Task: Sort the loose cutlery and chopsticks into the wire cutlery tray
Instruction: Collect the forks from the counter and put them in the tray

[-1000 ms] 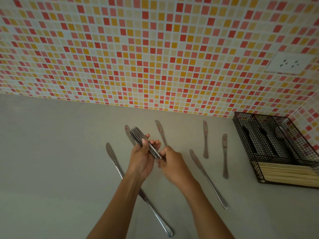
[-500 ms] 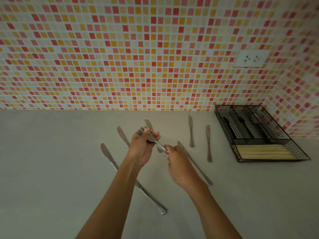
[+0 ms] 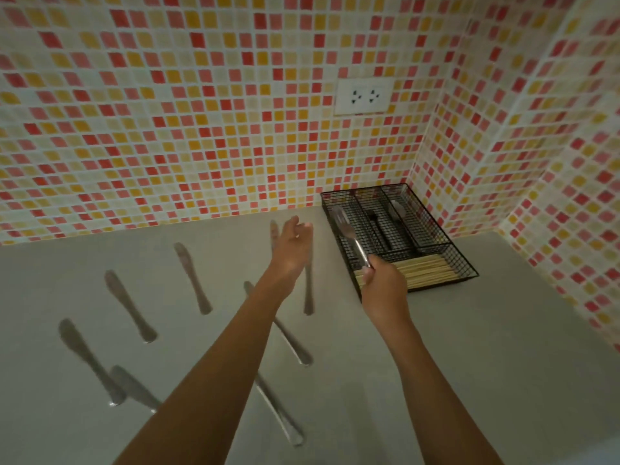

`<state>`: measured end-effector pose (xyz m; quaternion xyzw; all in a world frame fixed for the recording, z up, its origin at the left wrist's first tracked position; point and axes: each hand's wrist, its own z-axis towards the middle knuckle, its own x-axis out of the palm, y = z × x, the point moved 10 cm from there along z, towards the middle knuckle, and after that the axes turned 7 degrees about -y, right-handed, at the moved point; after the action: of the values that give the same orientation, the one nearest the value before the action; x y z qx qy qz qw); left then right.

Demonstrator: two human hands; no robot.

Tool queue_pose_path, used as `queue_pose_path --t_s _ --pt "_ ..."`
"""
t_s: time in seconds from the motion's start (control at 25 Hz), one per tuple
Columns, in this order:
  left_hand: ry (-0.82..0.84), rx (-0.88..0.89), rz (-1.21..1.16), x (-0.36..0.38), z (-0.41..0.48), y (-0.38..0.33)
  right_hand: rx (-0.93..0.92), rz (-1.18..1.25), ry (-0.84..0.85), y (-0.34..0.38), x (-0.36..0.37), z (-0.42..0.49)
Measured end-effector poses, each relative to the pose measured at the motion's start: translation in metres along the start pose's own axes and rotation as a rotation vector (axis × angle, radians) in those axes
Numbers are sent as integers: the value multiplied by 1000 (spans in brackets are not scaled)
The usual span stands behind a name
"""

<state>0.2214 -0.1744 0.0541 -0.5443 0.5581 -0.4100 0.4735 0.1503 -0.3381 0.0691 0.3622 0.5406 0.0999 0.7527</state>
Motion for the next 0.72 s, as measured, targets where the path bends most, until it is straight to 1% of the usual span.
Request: queue_pose_path --t_s 0.12,0.24,0.4,0.52,0.6,0.72 --pt "-10 124 223 41 16 -15 59 5 -28 -26 -20 56" --pt "-36 148 262 68 43 -20 123 10 21 -44 -14 113" --pt "-36 287 604 96 86 -3 174 -25 64 -64 16 166" --pt "-66 274 774 104 118 35 187 -118 138 -76 41 186" --pt "-80 257 870 108 122 43 188 -159 182 -82 56 192" --pt "-95 259 947 114 120 44 231 -185 172 -94 71 191"
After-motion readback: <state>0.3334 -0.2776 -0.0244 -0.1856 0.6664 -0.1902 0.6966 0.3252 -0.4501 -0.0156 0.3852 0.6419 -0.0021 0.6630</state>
